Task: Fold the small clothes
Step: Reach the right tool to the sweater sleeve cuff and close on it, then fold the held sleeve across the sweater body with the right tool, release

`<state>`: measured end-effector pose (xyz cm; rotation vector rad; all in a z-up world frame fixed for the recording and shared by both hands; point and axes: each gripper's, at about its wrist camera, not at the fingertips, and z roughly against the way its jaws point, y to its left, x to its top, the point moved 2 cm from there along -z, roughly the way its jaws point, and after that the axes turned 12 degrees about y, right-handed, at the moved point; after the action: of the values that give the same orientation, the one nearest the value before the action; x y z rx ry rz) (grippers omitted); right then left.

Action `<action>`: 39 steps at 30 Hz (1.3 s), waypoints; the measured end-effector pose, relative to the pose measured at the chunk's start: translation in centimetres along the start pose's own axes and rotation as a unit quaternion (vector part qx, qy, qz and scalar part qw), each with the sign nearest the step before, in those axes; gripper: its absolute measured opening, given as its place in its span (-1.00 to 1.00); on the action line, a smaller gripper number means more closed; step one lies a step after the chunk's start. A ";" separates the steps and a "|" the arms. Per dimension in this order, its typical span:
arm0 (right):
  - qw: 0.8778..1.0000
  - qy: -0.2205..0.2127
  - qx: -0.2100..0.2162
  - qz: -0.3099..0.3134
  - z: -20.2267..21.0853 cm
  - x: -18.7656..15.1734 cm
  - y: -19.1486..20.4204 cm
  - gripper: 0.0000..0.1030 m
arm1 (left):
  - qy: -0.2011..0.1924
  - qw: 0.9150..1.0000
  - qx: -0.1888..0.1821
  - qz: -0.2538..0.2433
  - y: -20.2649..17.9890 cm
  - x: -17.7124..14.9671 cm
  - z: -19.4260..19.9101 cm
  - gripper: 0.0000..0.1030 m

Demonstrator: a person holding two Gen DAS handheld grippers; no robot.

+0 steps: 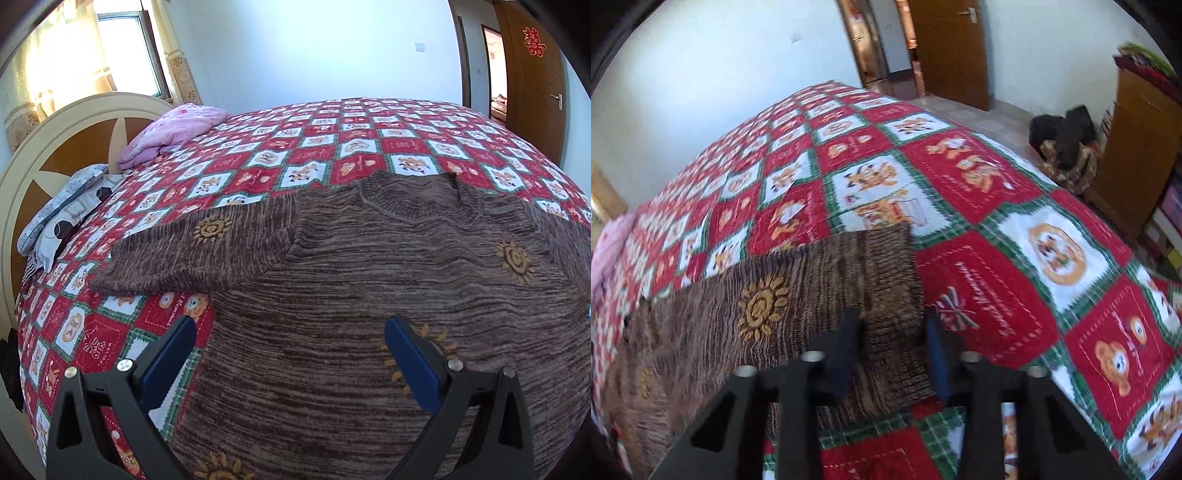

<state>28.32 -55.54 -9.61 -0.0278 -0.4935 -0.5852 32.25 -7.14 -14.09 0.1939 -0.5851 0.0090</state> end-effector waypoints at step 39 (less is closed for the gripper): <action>0.949 -0.052 0.114 0.291 7.5 -9.8 36.5 -0.86 | 0.011 0.997 -0.048 0.057 8.5 -1.5 -1.3 1.00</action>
<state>37.54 -18.62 -3.29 0.0165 -0.6207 0.0547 31.14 1.56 -14.44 0.0675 -0.5719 0.0930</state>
